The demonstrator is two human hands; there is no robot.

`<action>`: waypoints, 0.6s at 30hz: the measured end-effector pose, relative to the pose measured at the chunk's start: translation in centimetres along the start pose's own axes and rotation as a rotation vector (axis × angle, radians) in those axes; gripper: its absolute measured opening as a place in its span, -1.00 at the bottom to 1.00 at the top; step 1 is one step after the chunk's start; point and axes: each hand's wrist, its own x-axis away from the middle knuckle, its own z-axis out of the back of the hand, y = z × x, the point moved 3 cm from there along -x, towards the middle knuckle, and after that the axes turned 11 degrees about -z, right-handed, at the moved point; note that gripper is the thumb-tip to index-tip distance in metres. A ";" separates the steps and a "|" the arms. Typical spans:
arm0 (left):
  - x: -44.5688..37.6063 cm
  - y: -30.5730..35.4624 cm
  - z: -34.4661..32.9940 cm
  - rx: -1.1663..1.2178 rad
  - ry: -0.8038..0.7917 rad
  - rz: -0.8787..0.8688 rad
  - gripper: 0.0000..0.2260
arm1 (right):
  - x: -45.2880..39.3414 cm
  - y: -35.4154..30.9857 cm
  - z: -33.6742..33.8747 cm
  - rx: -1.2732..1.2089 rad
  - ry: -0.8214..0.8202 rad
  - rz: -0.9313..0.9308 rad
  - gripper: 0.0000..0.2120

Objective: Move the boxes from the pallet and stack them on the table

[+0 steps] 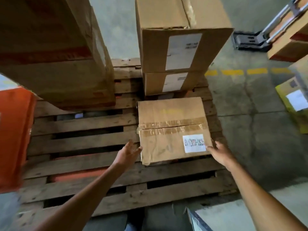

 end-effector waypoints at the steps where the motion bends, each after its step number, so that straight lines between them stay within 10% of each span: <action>1: -1.2 -1.2 -0.7 0.013 -0.012 0.024 -0.41 | -1.2 0.3 -0.7 -0.015 0.011 -0.012 -0.51; 7: -6.1 -6.2 -4.6 0.180 -0.080 0.094 -0.29 | -8.3 3.5 -3.5 -0.149 -0.002 -0.061 -0.35; 10: -6.6 -6.2 -6.0 0.282 -0.111 0.087 -0.57 | -9.6 4.2 -4.3 -0.220 0.024 -0.095 -0.18; 18: -5.1 -2.2 0.9 0.403 0.144 0.010 -0.35 | -3.8 -1.6 -3.5 -0.464 0.120 0.062 -0.63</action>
